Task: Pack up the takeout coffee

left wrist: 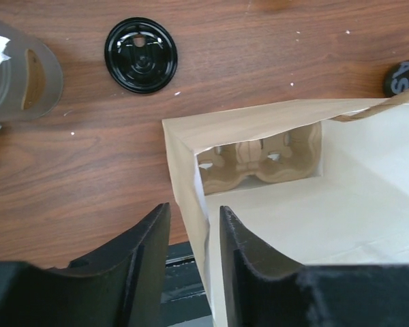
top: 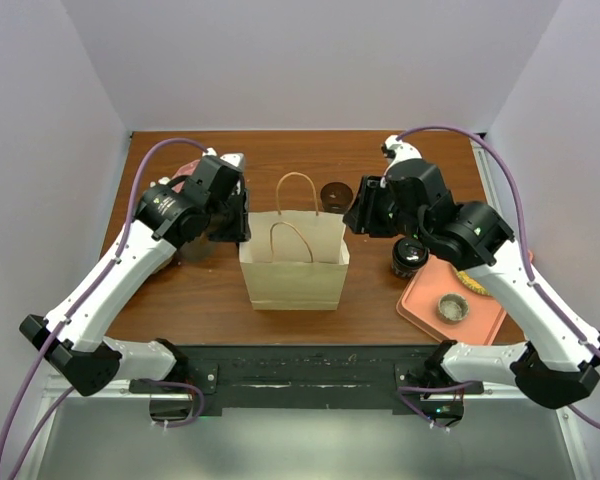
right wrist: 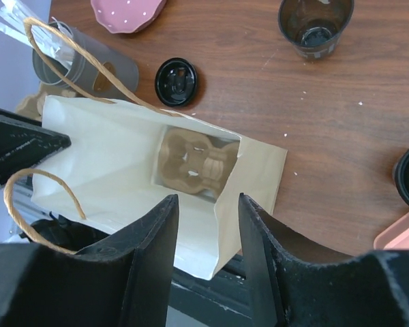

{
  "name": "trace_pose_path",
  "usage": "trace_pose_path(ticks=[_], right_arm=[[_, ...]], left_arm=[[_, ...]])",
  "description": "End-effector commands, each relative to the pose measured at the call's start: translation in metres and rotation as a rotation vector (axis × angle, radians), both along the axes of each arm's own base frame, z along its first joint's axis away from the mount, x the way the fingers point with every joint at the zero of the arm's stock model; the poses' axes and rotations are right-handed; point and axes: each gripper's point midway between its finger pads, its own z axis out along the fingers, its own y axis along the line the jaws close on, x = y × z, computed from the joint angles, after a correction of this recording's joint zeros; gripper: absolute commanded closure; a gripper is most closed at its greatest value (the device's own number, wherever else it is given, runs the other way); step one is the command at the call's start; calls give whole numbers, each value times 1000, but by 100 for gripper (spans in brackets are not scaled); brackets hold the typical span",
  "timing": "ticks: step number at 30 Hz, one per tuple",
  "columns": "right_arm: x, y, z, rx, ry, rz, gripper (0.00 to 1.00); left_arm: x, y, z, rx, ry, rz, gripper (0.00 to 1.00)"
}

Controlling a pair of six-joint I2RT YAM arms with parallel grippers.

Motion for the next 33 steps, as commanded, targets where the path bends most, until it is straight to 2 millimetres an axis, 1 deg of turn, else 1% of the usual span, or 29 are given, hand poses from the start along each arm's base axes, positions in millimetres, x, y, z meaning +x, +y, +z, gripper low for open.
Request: trace_pose_path(ticks=[1, 2, 5, 7, 10, 11, 13, 14, 16, 17, 18, 19, 20, 21, 22, 24, 25, 27, 29, 32, 33], right_arm=[[5, -17, 12, -26, -71, -57, 55], [4, -21, 7, -55, -56, -64, 55], [4, -26, 3, -94, -44, -74, 54], [3, -27, 4, -99, -45, -71, 54], [2, -30, 3, -108, -45, -80, 54], [3, -33, 3, -114, -46, -91, 54], [3, -37, 1, -111, -45, -117, 53], [3, -41, 1, -113, -44, -143, 53], [5, -44, -1, -117, -36, -170, 53], [4, -51, -6, -144, -16, -194, 53], [8, -56, -11, -176, -4, -230, 53], [9, -61, -17, -205, 14, -241, 53], [12, -71, -22, -232, 34, -267, 53], [15, -76, -28, -258, 51, -266, 52], [22, -88, -30, -258, 61, -300, 52], [27, -97, -36, -273, 76, -290, 50], [33, -104, -36, -275, 74, -312, 48], [36, -108, -41, -302, 85, -314, 44], [35, -110, -47, -321, 108, -316, 42], [28, -119, -64, -350, 171, -356, 39], [25, -121, -73, -350, 201, -377, 38]], left_arm=[[8, 14, 5, 67, -50, 16, 62], [8, 13, 6, 69, -51, 13, 62], [11, 13, 7, 69, -61, 9, 62], [12, 9, 7, 55, -68, -5, 66], [15, 1, 10, 32, -82, -40, 77], [15, -2, 11, 24, -85, -53, 85], [16, -6, 15, 5, -94, -73, 94], [15, -8, 17, -3, -100, -85, 100], [15, -13, 22, -32, -127, -113, 100], [15, -13, 25, -45, -142, -115, 100], [12, -12, 31, -63, -175, -121, 100], [14, -17, 28, -88, -196, -134, 100], [13, -18, 31, -110, -219, -142, 100], [9, -17, 39, -140, -257, -151, 100], [8, -20, 34, -159, -273, -160, 100], [3, -19, 36, -197, -320, -171, 100], [2, -17, 35, -203, -332, -167, 100], [-3, -14, 33, -222, -356, -163, 100], [-6, -10, 30, -228, -369, -151, 100], [-10, -3, 29, -232, -388, -132, 100], [-11, -2, 26, -228, -380, -131, 100]])
